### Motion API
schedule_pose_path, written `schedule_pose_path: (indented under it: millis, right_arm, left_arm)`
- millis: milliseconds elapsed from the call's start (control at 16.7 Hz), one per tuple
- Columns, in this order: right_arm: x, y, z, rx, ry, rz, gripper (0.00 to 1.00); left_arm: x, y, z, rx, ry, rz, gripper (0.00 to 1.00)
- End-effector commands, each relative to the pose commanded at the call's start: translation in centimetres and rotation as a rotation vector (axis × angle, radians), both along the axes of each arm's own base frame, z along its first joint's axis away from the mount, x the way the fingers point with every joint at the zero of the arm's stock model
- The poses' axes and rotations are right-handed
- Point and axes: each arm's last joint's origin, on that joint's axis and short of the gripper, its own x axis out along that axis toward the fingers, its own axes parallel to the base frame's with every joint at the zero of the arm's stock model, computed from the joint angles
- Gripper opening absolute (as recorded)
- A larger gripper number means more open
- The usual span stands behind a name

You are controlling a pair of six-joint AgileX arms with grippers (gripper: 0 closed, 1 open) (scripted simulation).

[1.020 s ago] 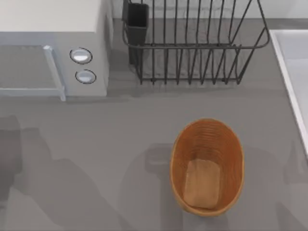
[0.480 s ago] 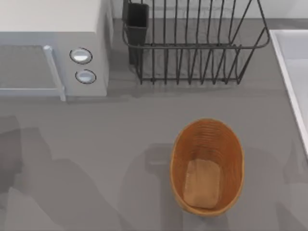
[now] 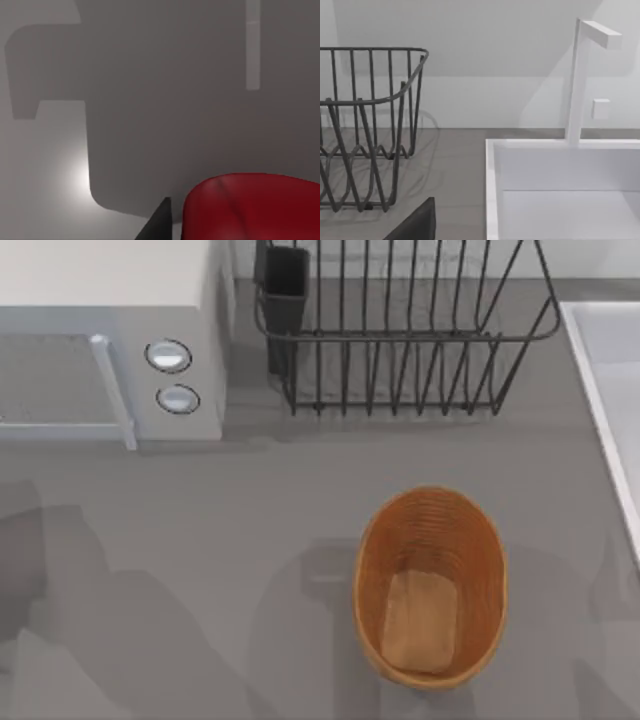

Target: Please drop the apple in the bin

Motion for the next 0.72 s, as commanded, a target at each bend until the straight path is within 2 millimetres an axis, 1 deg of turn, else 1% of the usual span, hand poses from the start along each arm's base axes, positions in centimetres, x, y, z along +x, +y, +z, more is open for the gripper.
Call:
schedule_pose_path:
  millis: [120, 180, 300, 480, 720]
  right_arm:
    - [0.0, 0.0, 0.0, 0.000, 0.000, 0.000, 1.00]
    - [0.0, 0.0, 0.0, 0.000, 0.000, 0.000, 1.00]
    - [0.0, 0.0, 0.0, 0.000, 0.000, 0.000, 1.00]
    - [0.0, 0.0, 0.0, 0.000, 0.000, 0.000, 1.00]
    - [0.0, 0.0, 0.0, 0.000, 0.000, 0.000, 1.00]
  left_arm:
    - [0.2, 0.1, 0.4, 0.000, -0.002, -0.001, 0.00]
    - [0.4, 0.1, 1.0, 0.001, -0.004, -0.003, 0.00]
    - [0.8, 0.3, 2.8, 0.000, -0.005, -0.007, 0.00]
    - [1.1, 0.4, 6.5, -0.003, 0.006, -0.010, 0.00]
    - [0.6, 0.3, 12.0, -0.007, 0.019, -0.003, 0.00]
